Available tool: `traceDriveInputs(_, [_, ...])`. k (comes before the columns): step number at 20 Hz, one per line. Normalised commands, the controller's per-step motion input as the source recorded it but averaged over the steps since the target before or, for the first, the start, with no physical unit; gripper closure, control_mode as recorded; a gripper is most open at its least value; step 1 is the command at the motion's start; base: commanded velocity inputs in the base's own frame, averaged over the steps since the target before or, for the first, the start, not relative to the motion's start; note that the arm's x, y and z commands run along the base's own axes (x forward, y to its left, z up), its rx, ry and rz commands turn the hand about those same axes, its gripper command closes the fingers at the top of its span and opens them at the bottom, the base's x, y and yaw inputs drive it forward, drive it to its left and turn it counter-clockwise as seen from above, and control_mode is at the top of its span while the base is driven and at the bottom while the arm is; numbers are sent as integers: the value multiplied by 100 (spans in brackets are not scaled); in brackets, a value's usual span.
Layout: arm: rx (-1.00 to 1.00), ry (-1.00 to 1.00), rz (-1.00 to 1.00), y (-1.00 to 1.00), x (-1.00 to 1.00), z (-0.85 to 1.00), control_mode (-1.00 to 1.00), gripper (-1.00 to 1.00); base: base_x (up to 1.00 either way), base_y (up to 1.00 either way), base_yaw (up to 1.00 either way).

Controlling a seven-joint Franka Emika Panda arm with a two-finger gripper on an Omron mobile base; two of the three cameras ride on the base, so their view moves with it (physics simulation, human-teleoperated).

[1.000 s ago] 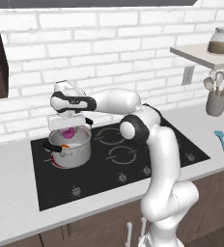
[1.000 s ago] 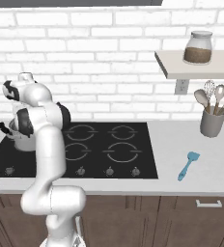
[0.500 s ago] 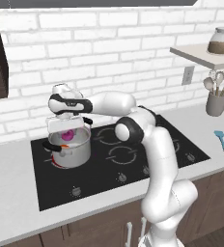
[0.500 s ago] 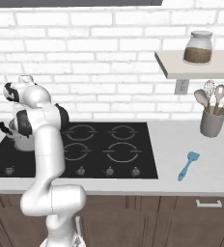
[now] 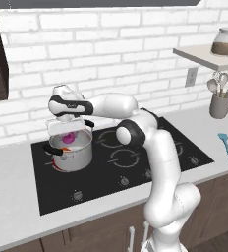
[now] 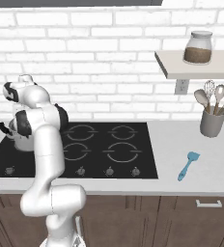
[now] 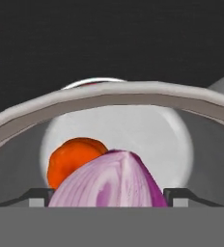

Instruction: Put the squash and onion in the pot. Retrieve the spatula and lightly stir the vegetables in the pot.

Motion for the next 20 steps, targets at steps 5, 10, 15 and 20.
traceDriveInputs(5, [1,-2,0,0,-13,0,-100,-100,0,0,0])
traceDriveInputs(10, [7,-7,0,-4,-18,7,-100,-100,0,0,0])
traceDriveInputs(15, [14,-12,1,-43,-43,57,-100,-100,0,0,0])
traceDriveInputs(20, [6,-24,5,-91,-91,60,-100,-100,0,0,0])
